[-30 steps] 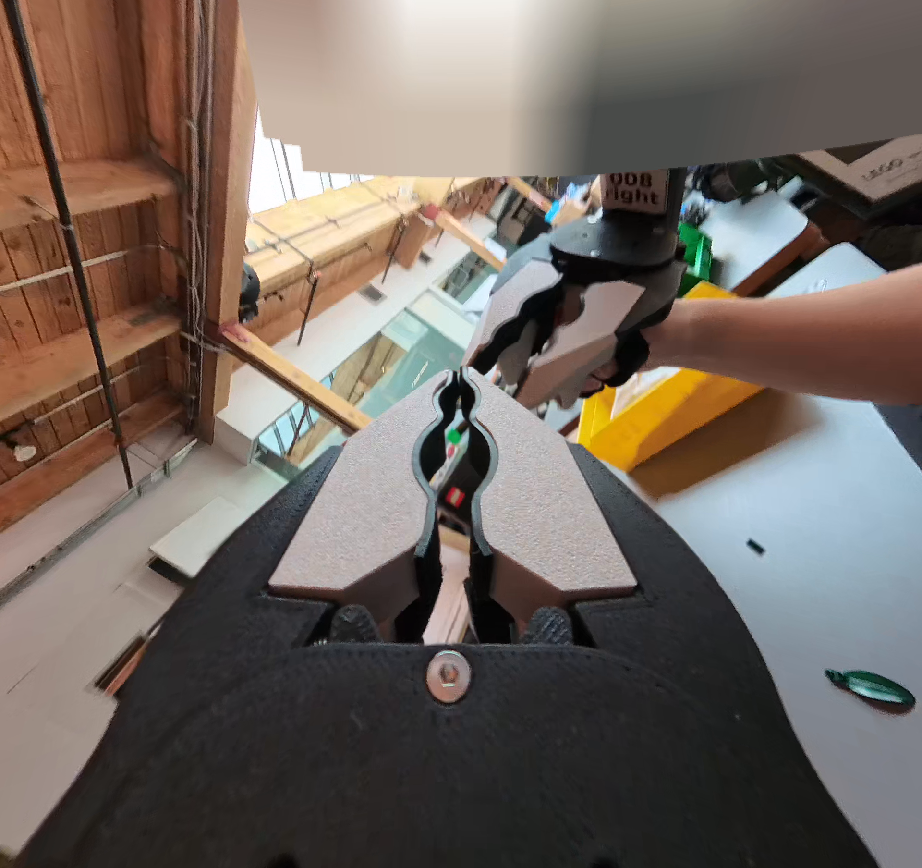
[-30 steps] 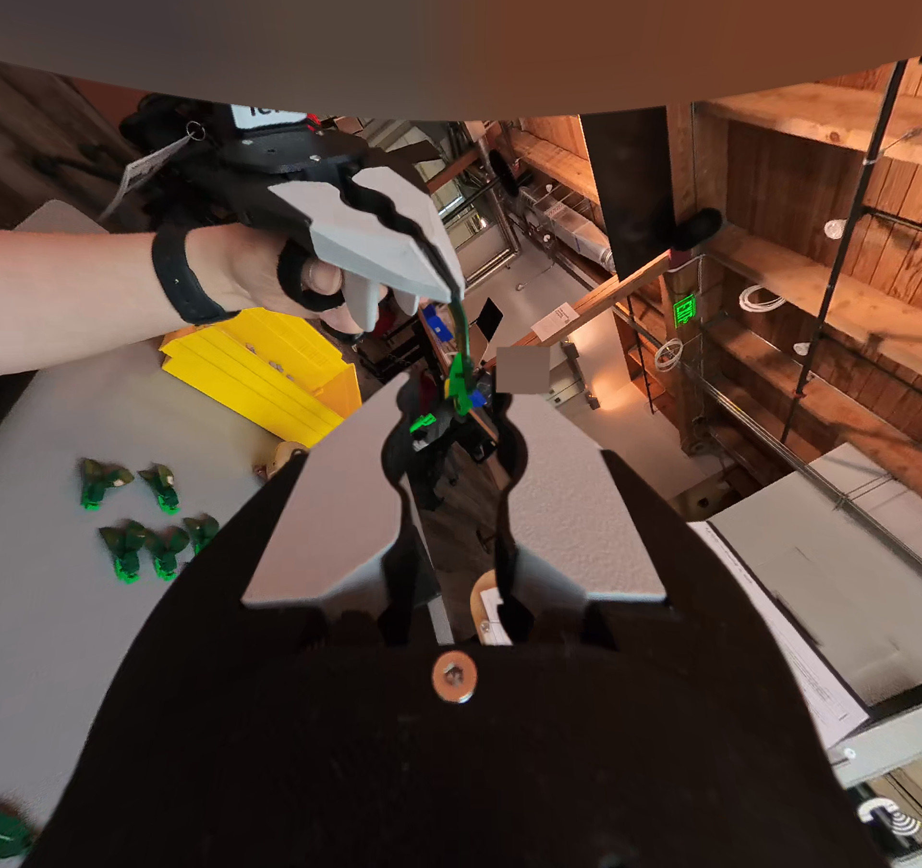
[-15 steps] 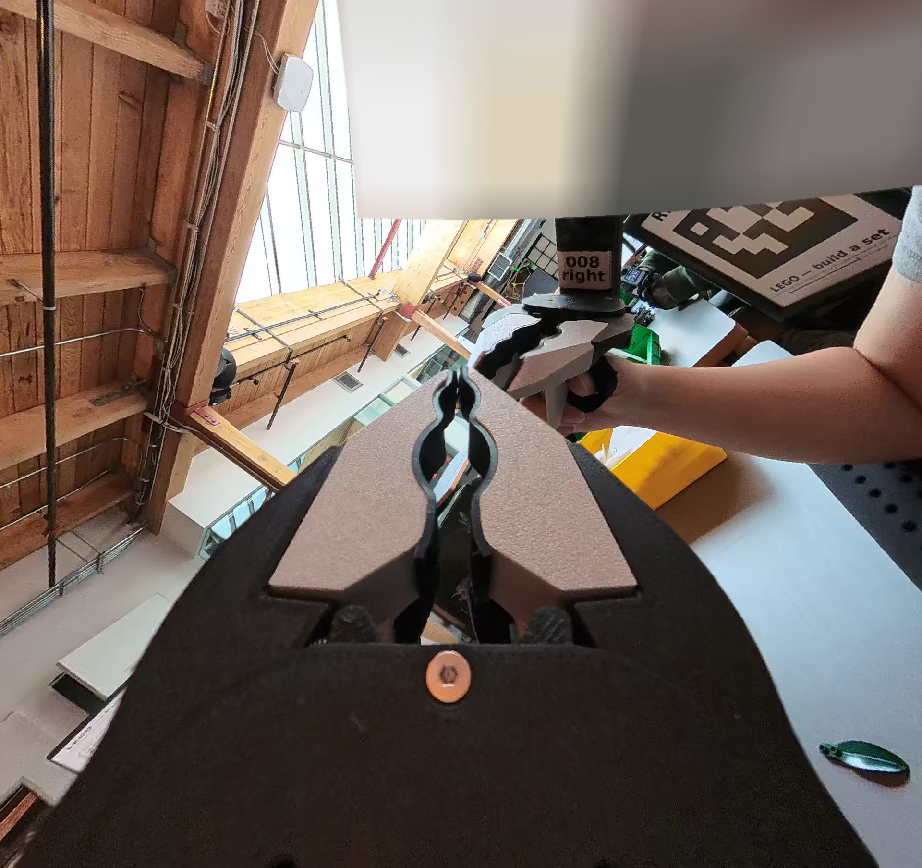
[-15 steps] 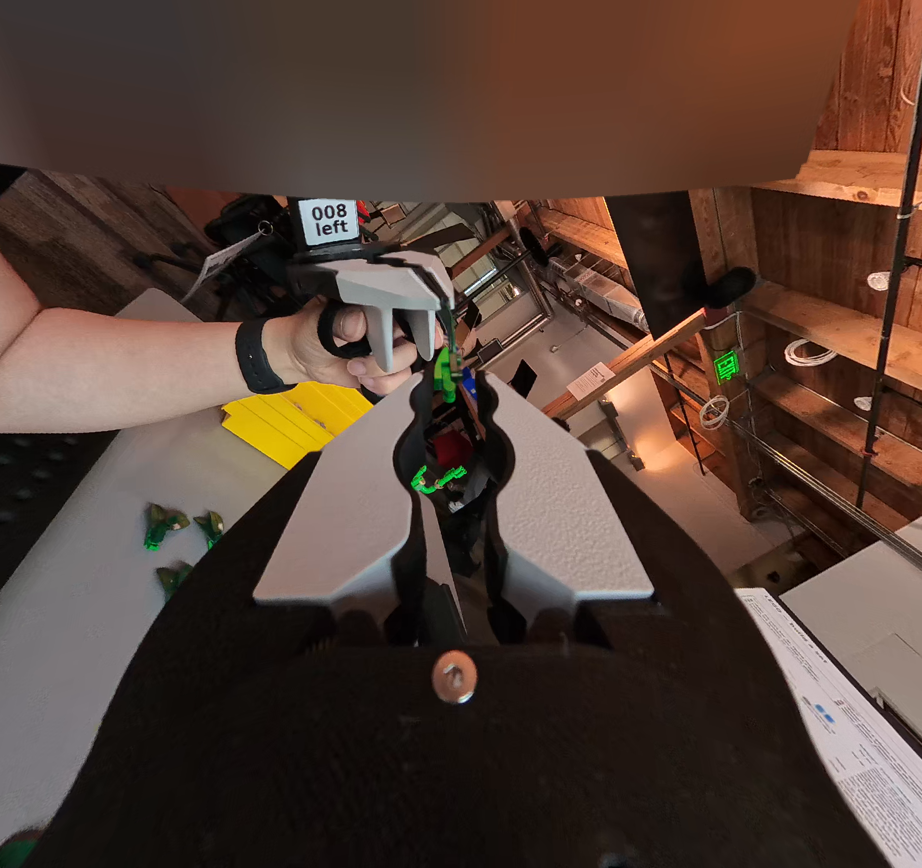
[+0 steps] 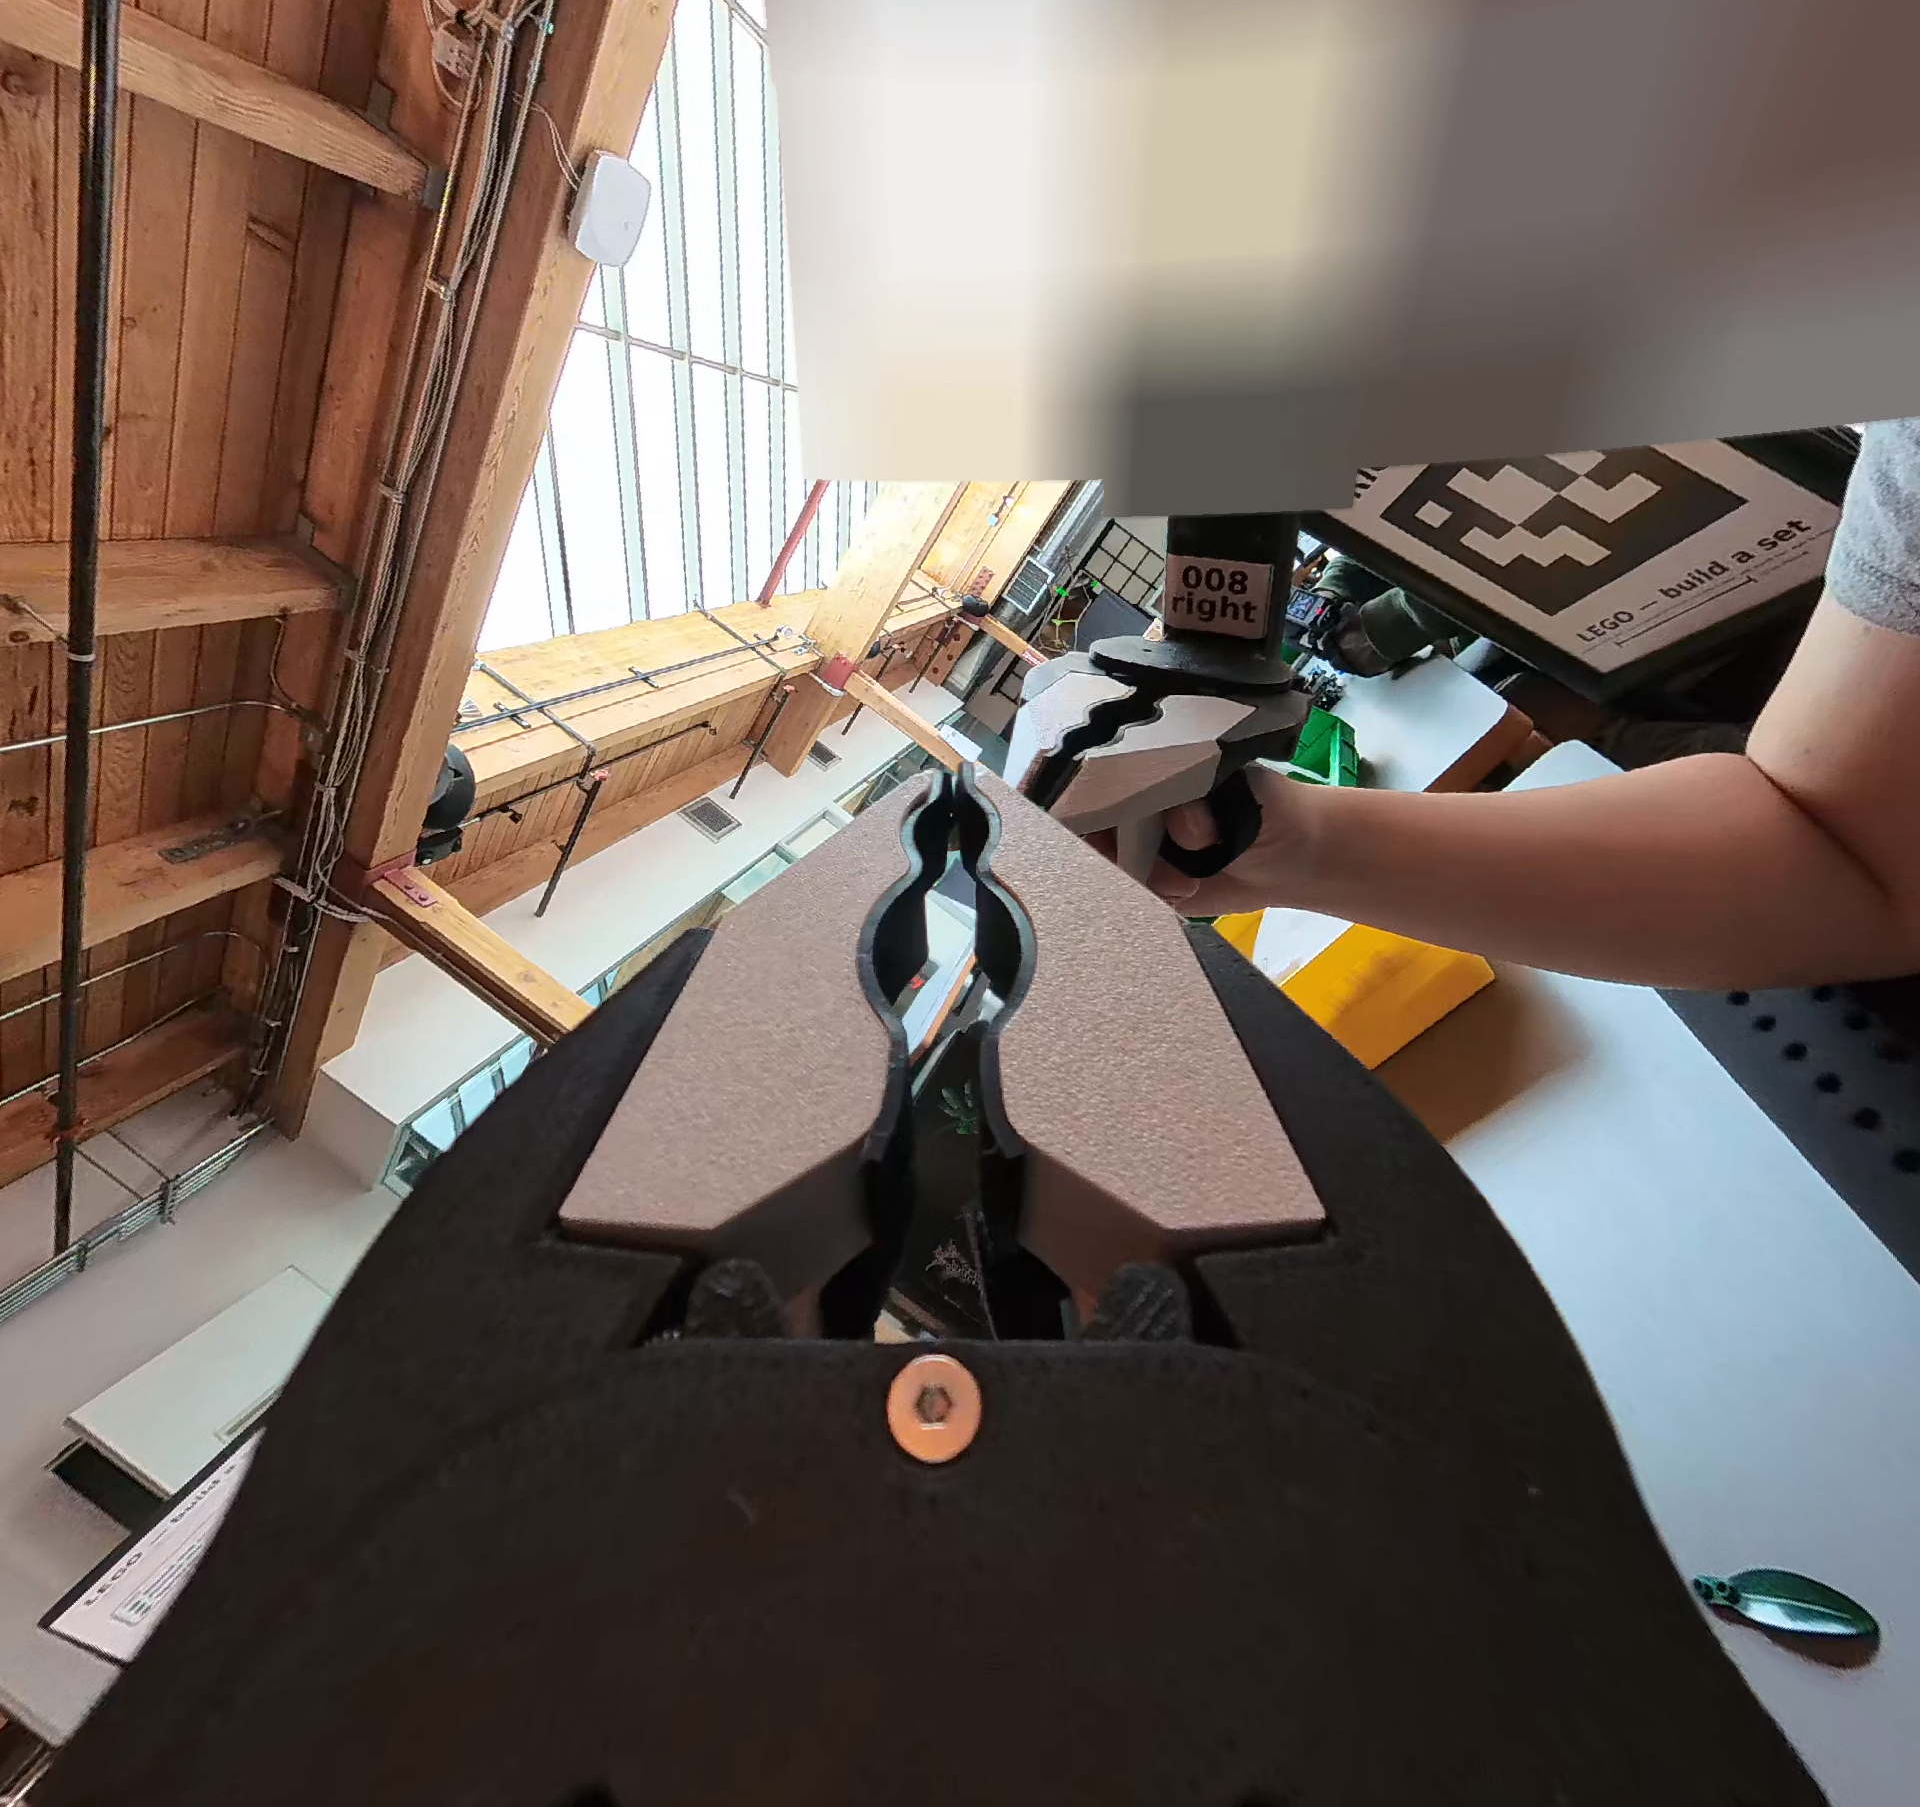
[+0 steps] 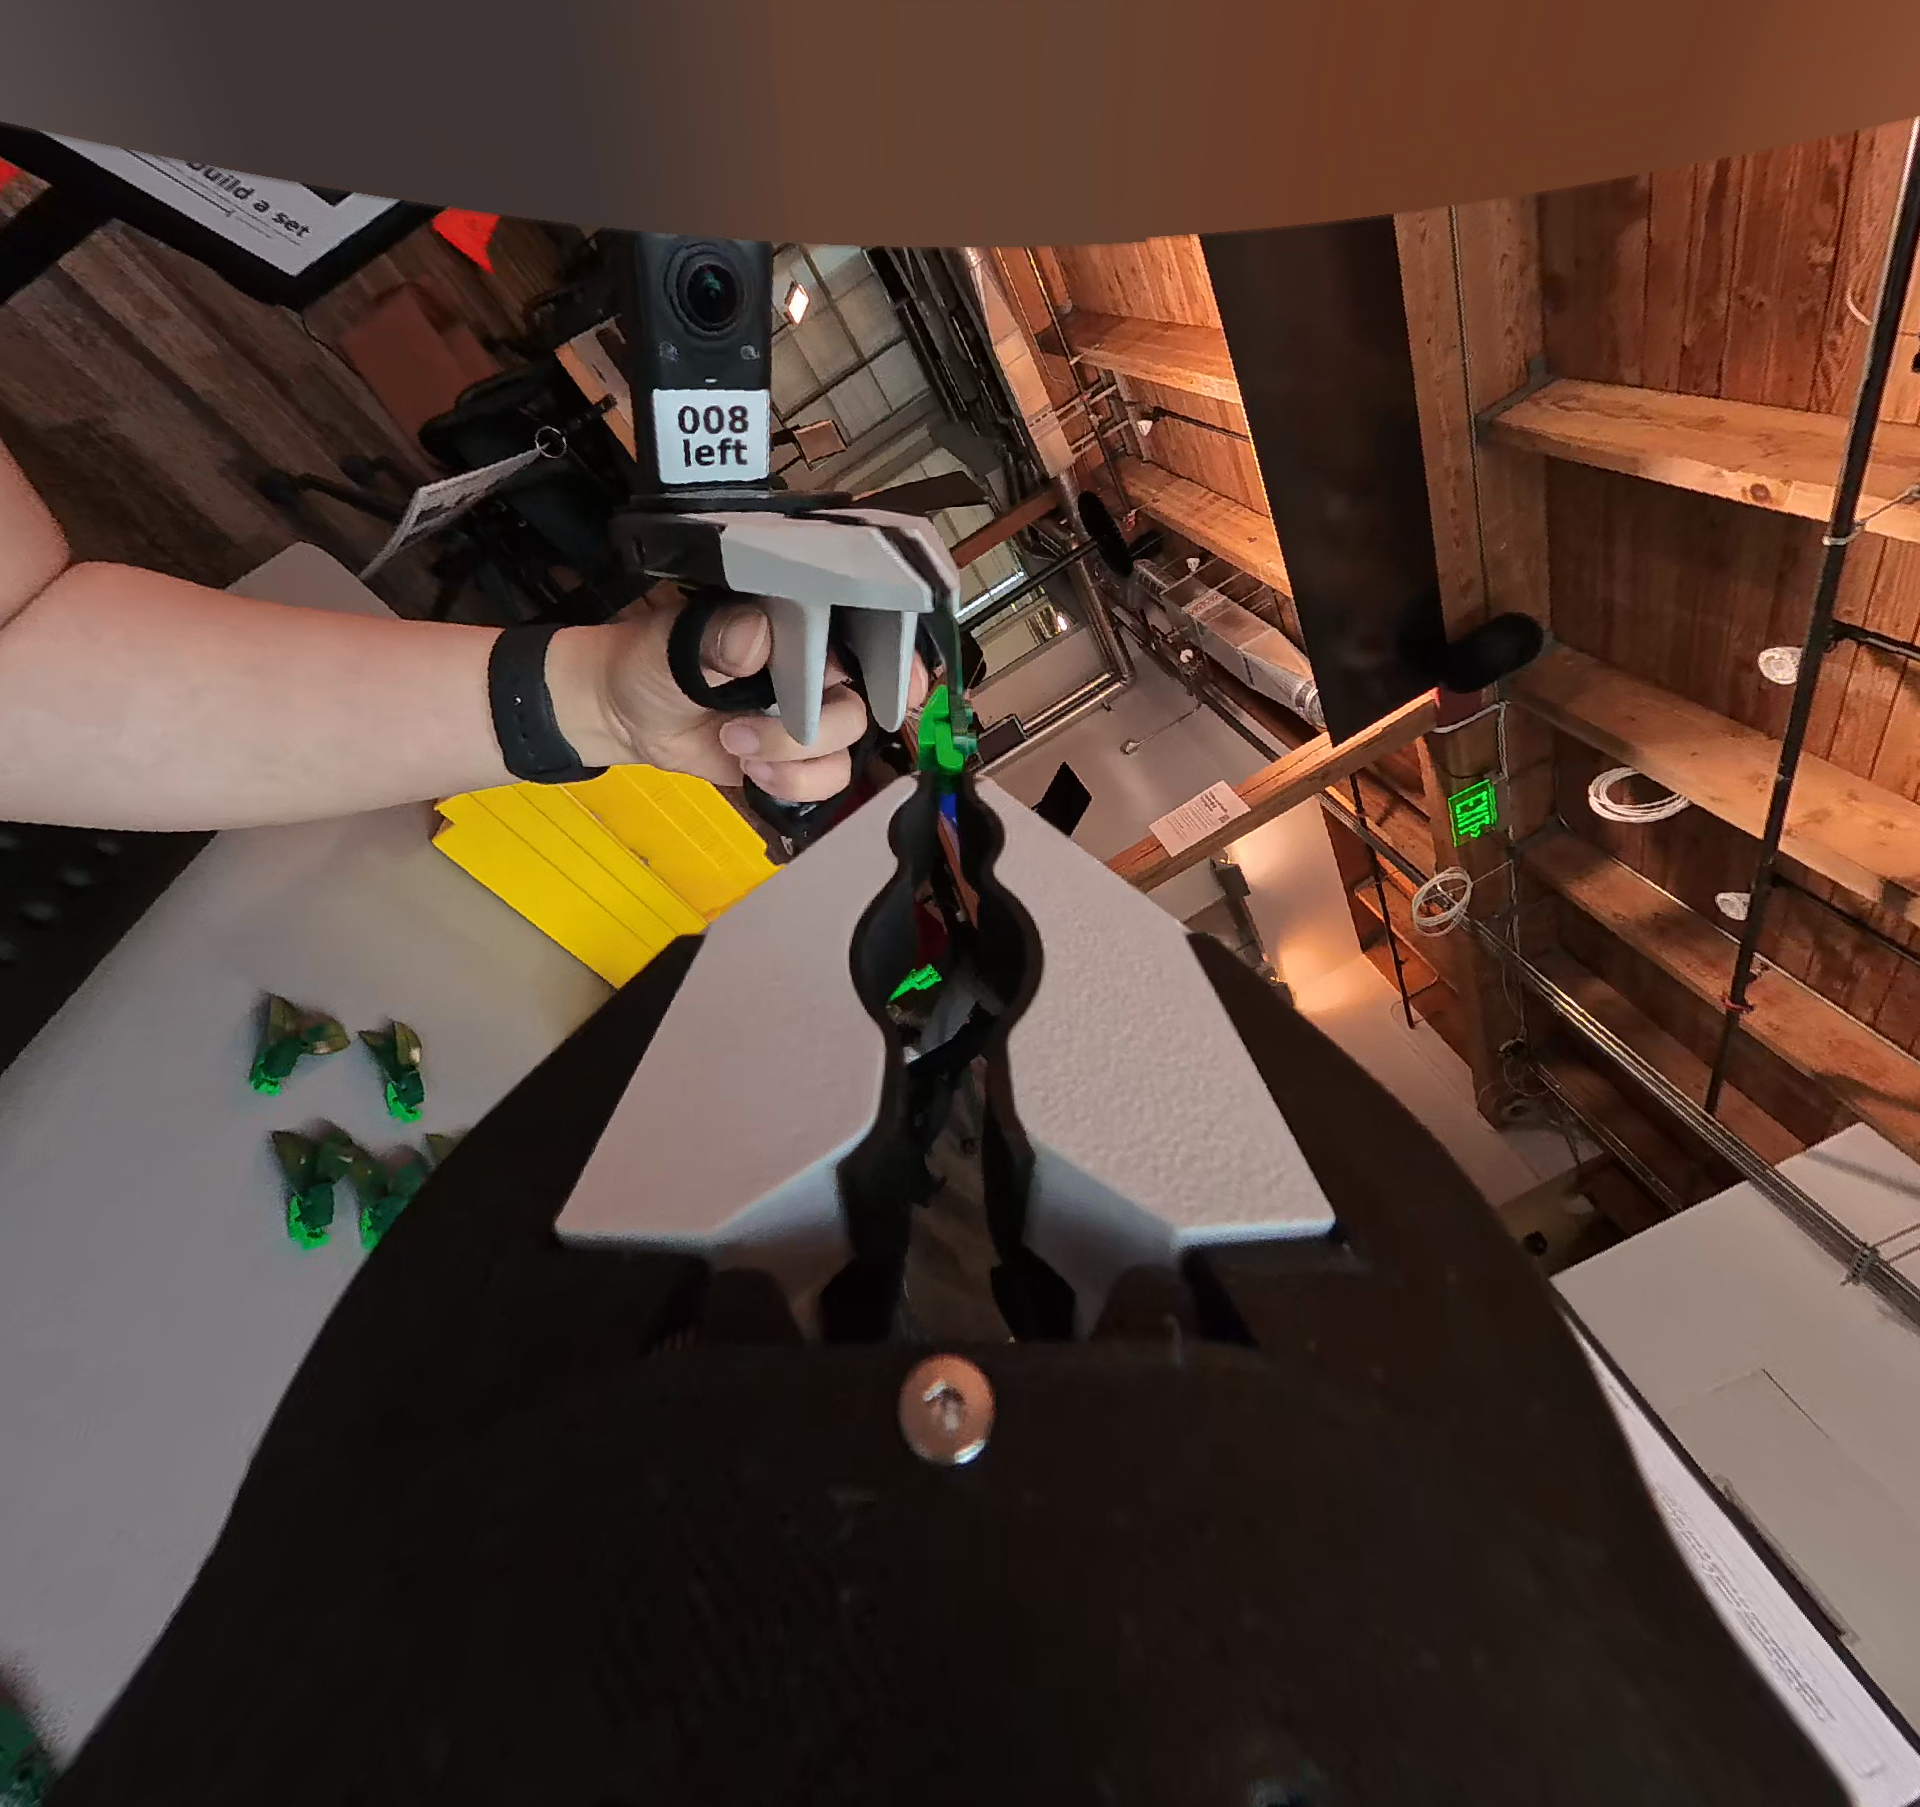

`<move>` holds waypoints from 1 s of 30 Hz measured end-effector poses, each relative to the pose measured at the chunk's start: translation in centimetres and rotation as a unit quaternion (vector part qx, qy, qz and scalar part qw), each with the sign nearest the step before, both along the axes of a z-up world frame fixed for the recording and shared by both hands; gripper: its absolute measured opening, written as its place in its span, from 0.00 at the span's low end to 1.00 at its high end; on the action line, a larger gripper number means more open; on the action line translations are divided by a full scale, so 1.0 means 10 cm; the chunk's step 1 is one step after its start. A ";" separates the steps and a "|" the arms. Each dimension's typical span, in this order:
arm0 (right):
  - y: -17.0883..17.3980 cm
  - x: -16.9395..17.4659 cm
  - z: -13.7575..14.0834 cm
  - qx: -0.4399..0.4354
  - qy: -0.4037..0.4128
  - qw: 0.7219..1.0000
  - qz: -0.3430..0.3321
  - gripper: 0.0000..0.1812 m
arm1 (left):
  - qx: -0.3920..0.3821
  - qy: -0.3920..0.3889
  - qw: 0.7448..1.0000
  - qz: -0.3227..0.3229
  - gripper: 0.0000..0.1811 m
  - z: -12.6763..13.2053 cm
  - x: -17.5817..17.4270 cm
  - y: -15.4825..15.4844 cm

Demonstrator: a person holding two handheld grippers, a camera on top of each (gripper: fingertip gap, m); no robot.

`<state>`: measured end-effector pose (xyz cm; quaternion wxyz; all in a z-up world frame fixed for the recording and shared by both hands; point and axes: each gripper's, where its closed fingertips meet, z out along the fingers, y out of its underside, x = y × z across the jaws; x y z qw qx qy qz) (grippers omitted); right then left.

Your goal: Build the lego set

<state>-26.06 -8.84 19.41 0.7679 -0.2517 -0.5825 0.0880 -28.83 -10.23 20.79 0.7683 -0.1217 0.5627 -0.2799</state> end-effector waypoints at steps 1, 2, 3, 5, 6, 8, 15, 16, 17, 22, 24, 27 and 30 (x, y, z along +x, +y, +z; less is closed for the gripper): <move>0.01 0.00 0.00 0.003 -0.001 1.000 -0.004 0.00 | 0.000 0.001 1.000 0.001 0.00 0.00 0.00 0.00; 0.01 0.00 0.00 0.004 -0.001 1.000 -0.005 0.00 | 0.001 0.001 1.000 0.002 0.00 0.00 0.00 0.00; -0.01 -0.01 -0.01 0.004 -0.003 1.000 0.001 0.00 | 0.001 0.001 1.000 0.001 0.00 0.00 -0.01 0.00; -0.03 -0.01 -0.01 -0.009 -0.003 1.000 0.015 0.03 | 0.001 0.000 1.000 -0.001 0.00 0.00 -0.01 0.00; -0.02 -0.02 -0.01 -0.019 0.000 1.000 0.019 0.09 | 0.001 0.000 1.000 0.001 0.00 0.00 -0.01 0.00; -0.01 -0.02 0.02 -0.026 0.010 0.999 0.023 0.14 | 0.002 0.001 1.000 0.001 0.00 0.00 -0.01 0.00; -0.02 -0.08 -0.01 -0.010 0.008 1.000 0.018 0.09 | 0.002 0.005 1.000 -0.002 0.00 -0.02 0.01 -0.02; -0.02 -0.09 -0.01 -0.011 0.008 1.000 0.019 0.06 | 0.003 0.006 1.000 -0.002 0.00 -0.03 0.02 -0.02; -0.02 -0.08 0.00 -0.011 0.010 1.000 0.019 0.05 | 0.003 0.007 1.000 -0.003 0.00 -0.03 0.02 -0.02; -0.02 -0.07 0.01 -0.004 0.015 1.000 0.016 0.05 | -0.004 0.010 1.000 -0.008 0.00 -0.03 0.02 -0.02; -0.02 -0.07 0.01 -0.004 0.012 1.000 0.015 0.05 | -0.006 0.013 1.000 -0.010 0.00 -0.04 0.02 -0.01; -0.04 -0.06 0.00 0.005 0.008 1.000 0.010 0.04 | -0.009 0.020 1.000 -0.014 0.00 -0.06 0.02 -0.01; -0.04 -0.05 0.00 0.001 0.002 1.000 0.005 0.04 | -0.013 0.025 0.999 -0.017 0.00 -0.07 0.02 0.00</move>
